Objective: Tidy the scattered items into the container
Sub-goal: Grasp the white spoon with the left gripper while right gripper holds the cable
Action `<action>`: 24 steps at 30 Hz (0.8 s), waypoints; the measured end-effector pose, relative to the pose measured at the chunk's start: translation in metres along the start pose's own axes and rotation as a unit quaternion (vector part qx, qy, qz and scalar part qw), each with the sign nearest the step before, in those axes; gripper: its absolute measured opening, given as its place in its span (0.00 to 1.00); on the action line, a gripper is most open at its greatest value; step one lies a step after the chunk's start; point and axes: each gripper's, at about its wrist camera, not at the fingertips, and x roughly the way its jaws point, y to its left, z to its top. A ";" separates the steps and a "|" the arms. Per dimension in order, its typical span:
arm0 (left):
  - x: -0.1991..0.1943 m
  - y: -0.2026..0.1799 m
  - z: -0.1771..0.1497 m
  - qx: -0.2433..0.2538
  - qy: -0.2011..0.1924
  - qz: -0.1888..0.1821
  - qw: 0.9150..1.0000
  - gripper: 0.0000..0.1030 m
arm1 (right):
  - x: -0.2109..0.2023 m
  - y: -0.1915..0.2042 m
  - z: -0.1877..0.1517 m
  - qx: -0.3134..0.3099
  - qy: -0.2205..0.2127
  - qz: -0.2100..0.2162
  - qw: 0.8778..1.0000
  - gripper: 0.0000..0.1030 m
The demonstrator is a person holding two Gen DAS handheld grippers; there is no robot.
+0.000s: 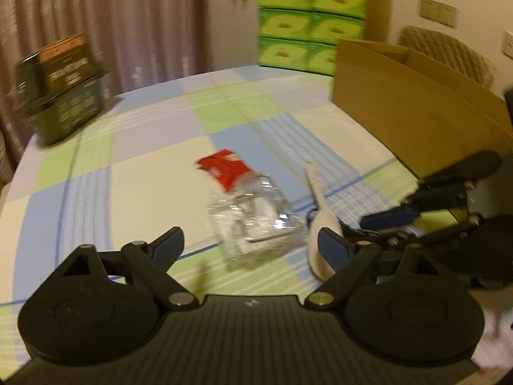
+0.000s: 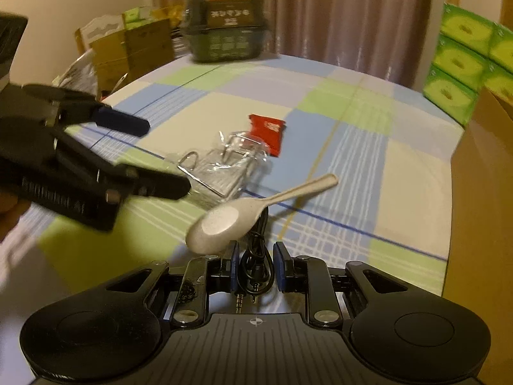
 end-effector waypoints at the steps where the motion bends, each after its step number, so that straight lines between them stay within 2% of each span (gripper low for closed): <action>1: 0.001 -0.006 0.000 0.015 0.000 -0.007 1.000 0.81 | 0.000 -0.001 0.000 0.001 0.000 -0.002 1.000 0.19; 8: 0.003 -0.035 -0.008 0.097 0.010 -0.039 0.994 0.78 | -0.012 -0.008 -0.010 0.018 -0.007 0.013 1.000 0.19; 15: 0.000 -0.044 -0.020 0.115 0.032 -0.075 0.990 0.79 | -0.029 0.002 -0.023 0.004 -0.001 0.057 0.998 0.19; 18: 0.003 -0.048 -0.023 0.116 0.040 -0.073 0.990 0.76 | -0.035 0.005 -0.029 -0.003 0.004 0.039 0.999 0.19; 24: 0.013 -0.053 -0.020 0.104 0.039 -0.078 0.991 0.75 | -0.043 -0.001 -0.040 0.022 0.009 -0.045 0.999 0.19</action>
